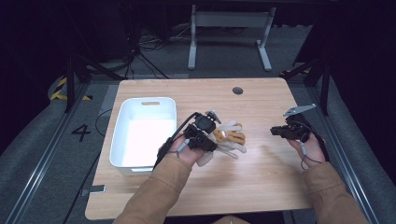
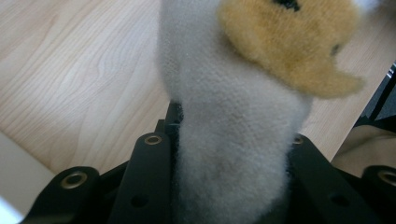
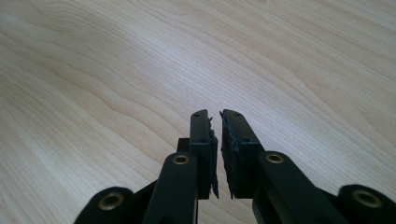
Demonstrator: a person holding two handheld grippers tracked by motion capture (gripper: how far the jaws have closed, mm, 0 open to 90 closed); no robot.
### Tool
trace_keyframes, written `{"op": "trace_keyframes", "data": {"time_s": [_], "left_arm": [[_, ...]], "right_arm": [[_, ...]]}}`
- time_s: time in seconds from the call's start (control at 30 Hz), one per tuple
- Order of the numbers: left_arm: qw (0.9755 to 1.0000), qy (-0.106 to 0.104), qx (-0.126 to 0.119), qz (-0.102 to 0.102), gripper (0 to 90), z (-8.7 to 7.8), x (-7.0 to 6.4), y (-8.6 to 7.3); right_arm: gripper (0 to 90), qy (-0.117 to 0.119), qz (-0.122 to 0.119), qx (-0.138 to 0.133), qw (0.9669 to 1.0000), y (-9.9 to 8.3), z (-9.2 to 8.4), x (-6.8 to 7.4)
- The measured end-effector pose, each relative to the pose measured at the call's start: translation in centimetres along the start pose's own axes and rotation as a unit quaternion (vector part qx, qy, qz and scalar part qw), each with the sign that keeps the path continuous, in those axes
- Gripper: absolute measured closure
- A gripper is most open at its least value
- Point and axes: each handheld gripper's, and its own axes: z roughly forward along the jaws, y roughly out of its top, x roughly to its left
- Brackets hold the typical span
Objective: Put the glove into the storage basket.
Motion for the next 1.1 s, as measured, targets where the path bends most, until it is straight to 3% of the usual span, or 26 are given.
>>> {"op": "trace_keyframes", "data": {"time_s": [0.1,0.23,0.63,0.8,0.9,0.97,1.1], "left_arm": [[1.0,0.001,0.005,-0.002,69.3,-0.5,0.3,0.1],[0.9994,0.008,0.019,-0.028,69.3,-1.3,1.2,0.5],[0.9981,0.028,0.012,-0.053,69.3,-2.3,2.4,1.1],[0.9957,0.036,0.002,-0.086,69.0,-3.1,3.2,0.9],[0.9924,0.043,-0.005,-0.115,68.9,-3.6,4.1,0.7],[0.9904,0.054,-0.008,-0.127,68.9,-3.8,4.4,0.7],[0.9871,0.055,-0.018,-0.15,69.0,-4.1,5.5,0.5]], "right_arm": [[83.2,-0.001,0.001,0.001,1.0,0.0,0.1,-0.2],[83.2,-0.001,0.002,0.013,0.9999,-0.1,0.5,-0.3],[83.7,-0.003,-0.011,0.029,0.9995,-0.4,1.1,0.3],[83.7,-0.005,-0.008,0.032,0.9994,-0.7,0.9,0.4],[83.7,-0.006,-0.007,0.034,0.9994,-1.0,0.9,0.4],[83.7,-0.007,-0.008,0.033,0.9994,-1.1,0.8,0.4],[83.7,-0.009,-0.003,0.031,0.9995,-1.3,0.4,0.3]]}}
